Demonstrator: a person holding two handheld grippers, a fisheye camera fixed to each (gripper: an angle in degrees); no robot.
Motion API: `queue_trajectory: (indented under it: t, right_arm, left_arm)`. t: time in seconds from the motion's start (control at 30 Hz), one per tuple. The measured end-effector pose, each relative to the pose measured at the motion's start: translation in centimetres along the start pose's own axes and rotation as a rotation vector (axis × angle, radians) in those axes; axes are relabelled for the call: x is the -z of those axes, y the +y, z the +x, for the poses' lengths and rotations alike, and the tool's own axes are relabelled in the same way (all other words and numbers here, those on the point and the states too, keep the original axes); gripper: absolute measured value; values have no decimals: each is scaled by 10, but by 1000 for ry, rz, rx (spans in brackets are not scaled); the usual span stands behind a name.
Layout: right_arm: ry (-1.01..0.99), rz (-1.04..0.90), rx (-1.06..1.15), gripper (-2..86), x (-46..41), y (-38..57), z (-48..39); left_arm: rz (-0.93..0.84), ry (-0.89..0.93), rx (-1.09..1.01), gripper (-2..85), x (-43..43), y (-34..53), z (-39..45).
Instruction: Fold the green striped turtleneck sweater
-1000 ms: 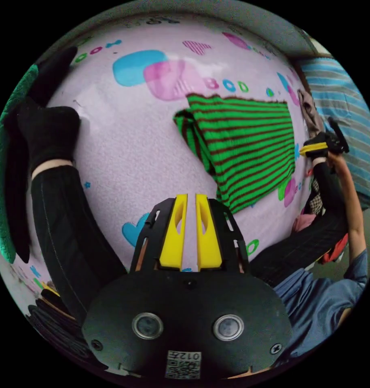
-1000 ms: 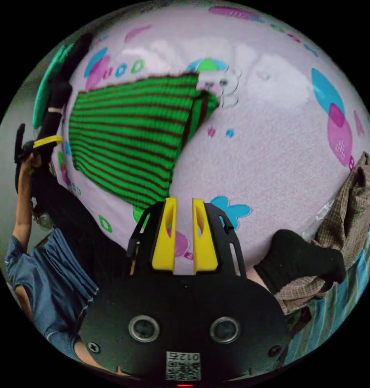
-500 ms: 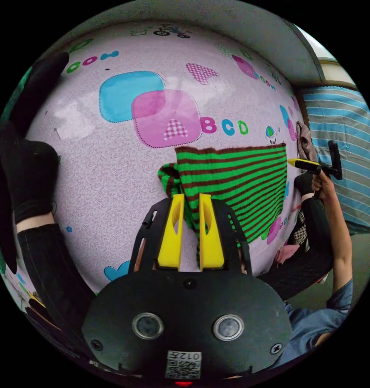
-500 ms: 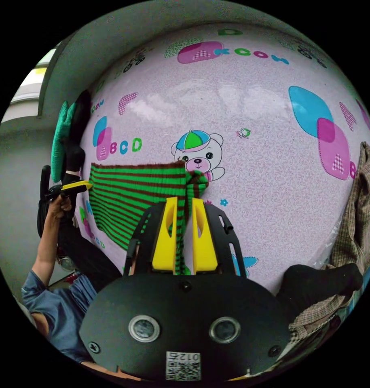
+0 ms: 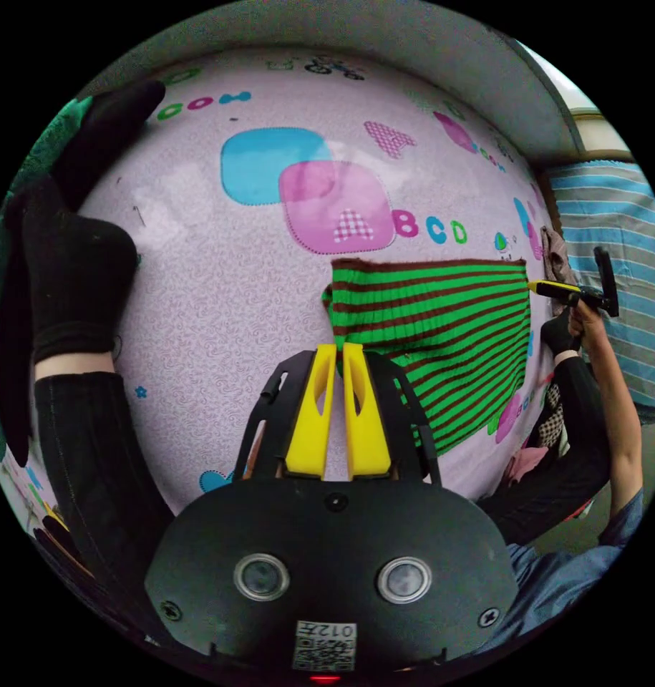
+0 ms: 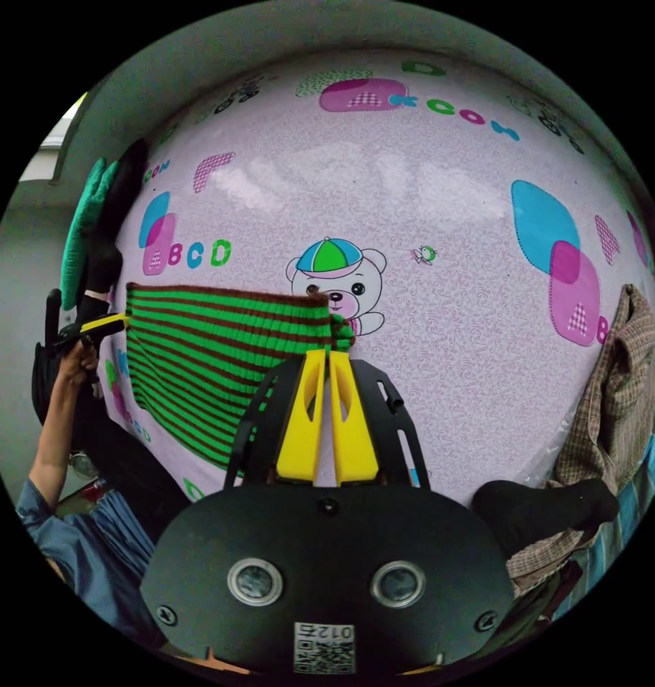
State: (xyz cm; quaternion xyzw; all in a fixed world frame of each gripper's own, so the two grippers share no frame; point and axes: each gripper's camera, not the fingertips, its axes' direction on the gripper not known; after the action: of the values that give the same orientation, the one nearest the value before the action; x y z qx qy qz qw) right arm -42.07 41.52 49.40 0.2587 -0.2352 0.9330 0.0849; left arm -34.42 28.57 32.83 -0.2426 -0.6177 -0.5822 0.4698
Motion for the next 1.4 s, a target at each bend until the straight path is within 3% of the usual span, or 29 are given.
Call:
queue_trajectory:
  t: [0.23,0.67,0.83,1.1,1.4]
  right_arm:
    - [66,-3,13,4,-5,3,-9]
    - [-112,71,-119,51,-2,13,29]
    - [-74,82,-69,-1,-7,14,24]
    - [29,92,-82,-9,-11,17,37]
    - [108,53,-59,5,-40,14,33]
  left_arm:
    - [19,-10,-4,13,3,-1,8]
    - [226,7,-28,8,46,19,18]
    - [139,-51,-105,7,16,-7,47]
    - [36,-223,-127,6,-11,-22,56]
    - [61,-147,-102,7,-10,-23,34]
